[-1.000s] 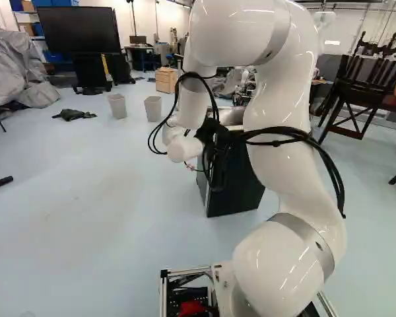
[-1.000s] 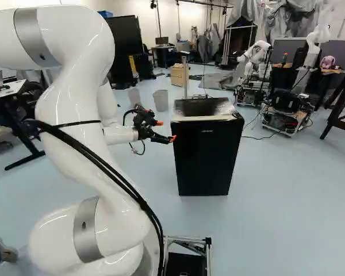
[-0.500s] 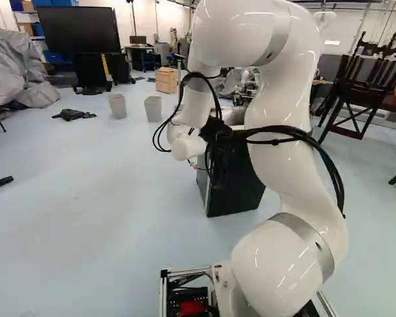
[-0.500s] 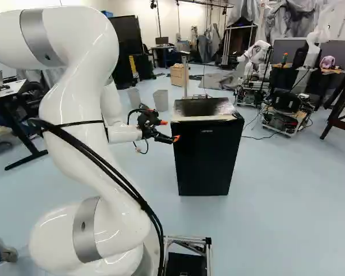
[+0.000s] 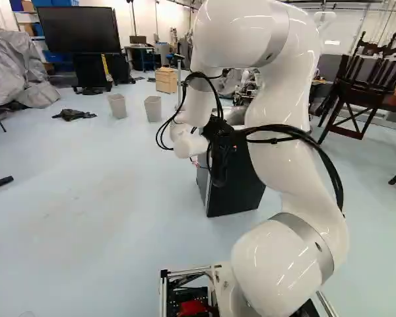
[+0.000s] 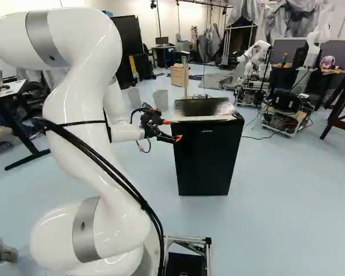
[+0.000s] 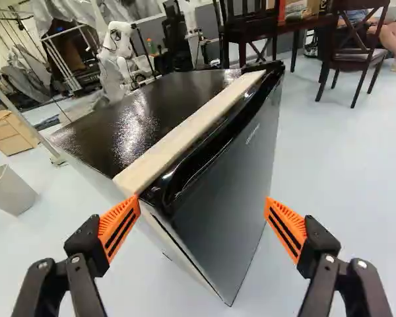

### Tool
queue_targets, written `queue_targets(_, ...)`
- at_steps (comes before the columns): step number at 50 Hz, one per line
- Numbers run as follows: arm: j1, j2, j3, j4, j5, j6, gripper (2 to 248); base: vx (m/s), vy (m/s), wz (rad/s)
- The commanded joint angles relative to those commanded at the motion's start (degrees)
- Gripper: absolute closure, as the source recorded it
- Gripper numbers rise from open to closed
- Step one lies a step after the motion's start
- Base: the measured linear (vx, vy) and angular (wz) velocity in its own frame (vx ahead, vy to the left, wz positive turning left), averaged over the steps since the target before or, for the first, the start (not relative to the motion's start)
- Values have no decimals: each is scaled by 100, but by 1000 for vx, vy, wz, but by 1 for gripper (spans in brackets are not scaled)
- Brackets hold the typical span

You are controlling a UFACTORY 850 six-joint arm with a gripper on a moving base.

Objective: Grab a drink from the fridge

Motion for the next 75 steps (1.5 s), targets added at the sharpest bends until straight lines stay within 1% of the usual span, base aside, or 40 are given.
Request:
queue_targets(28, -71, 126, 196, 0, 0, 0, 3, 0, 0, 0)
queue_targets(52, -153, 364, 561, 0, 0, 0, 3, 0, 0, 0)
queue_targets(75, -244, 676, 1032, 0, 0, 0, 3, 0, 0, 0)
